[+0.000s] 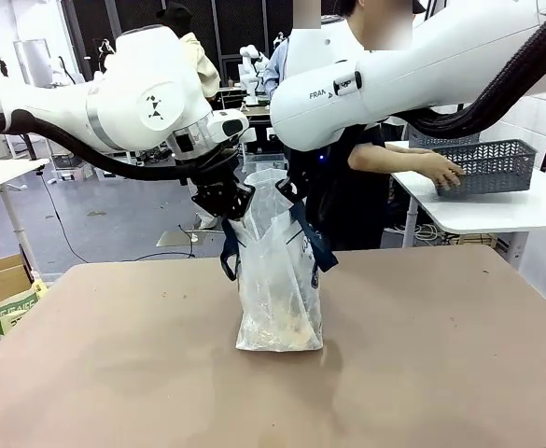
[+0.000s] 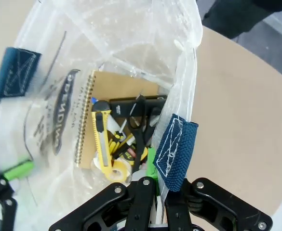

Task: Transfer purchased items from the store into the shopping bag.
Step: Move the Reusable shopping bag to the right side of the table.

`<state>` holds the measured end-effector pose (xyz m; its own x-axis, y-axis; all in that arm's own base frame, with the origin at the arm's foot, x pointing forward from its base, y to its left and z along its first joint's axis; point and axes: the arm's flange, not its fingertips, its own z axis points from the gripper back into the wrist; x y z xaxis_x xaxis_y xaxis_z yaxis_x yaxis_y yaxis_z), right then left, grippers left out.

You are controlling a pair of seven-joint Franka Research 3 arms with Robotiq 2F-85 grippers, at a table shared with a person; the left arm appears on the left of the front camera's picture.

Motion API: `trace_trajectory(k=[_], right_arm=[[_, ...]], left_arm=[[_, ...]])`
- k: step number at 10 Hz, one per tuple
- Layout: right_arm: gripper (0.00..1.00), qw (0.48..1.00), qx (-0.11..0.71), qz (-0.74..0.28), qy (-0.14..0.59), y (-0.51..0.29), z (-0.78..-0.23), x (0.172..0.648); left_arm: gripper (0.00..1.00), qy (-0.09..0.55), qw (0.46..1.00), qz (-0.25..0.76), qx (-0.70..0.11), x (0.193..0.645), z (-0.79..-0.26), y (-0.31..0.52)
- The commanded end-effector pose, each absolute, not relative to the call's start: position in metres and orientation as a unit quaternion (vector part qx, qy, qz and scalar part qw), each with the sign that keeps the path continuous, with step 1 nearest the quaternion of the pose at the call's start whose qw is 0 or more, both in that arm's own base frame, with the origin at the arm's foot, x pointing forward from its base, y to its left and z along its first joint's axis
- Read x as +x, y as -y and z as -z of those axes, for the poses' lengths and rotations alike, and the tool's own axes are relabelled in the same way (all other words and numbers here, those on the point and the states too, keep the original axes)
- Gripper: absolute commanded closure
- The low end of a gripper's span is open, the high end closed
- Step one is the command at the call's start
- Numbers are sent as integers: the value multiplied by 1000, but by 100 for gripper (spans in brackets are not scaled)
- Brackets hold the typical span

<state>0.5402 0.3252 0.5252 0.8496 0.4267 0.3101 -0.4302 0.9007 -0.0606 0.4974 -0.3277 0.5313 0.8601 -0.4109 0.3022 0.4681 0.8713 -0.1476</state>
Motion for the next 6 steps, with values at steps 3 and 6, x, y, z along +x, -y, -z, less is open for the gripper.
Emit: trace_trajectory(k=[3,6], right_arm=[[100,962,6,-223,160,-325,-525,540],[100,964,15,-213,157,-333,-525,545]], left_arm=[[100,127,960,228,-103,497,-531,323],[100,154,948,250,-121,499,-534,341]])
